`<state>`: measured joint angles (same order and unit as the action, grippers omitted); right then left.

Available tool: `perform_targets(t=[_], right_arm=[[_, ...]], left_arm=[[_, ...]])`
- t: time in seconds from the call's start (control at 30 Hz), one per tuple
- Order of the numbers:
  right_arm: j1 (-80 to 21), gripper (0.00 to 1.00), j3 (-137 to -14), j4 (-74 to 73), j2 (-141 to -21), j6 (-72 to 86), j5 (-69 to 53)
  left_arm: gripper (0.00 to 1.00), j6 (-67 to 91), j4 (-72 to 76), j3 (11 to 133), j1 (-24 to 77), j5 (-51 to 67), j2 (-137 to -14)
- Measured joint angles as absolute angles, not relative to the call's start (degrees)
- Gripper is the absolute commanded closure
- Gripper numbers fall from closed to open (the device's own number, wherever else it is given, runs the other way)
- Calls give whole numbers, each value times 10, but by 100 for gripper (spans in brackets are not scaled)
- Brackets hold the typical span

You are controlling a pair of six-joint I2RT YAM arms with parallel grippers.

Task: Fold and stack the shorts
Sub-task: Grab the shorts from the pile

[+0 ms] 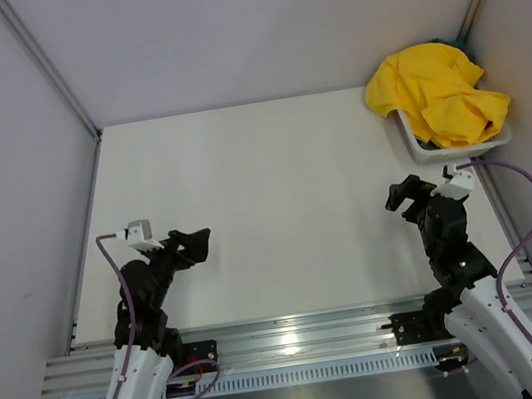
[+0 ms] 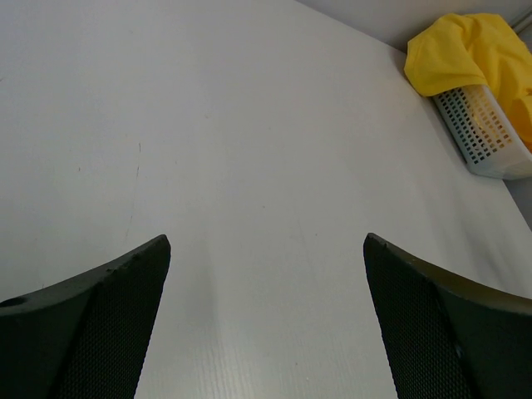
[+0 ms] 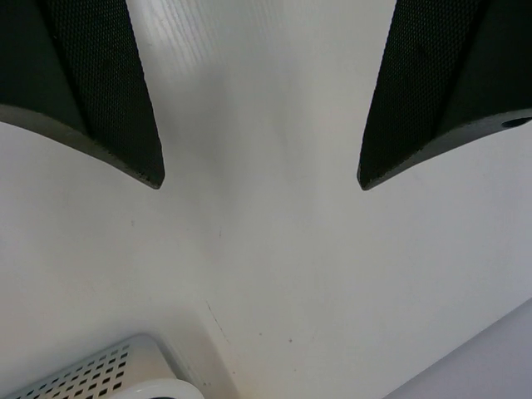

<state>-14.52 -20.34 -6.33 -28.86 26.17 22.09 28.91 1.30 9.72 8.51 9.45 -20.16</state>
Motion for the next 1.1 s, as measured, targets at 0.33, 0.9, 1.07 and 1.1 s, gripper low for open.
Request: perform_targets(t=[0.33,0.9,1.07,1.1], right_arm=[[-129,0,-204,-71,-309,282,225],[140,0,-648,-163,-749,349,171],[171,1,-704,-169,-836,368,164],[175,1,-712,-169,-848,372,162]], left_arm=[[1,283,33,77,85,100,-166],[1,280,39,76,85,114,-182],[1,280,39,76,85,120,-172],[1,280,39,76,85,121,-172]])
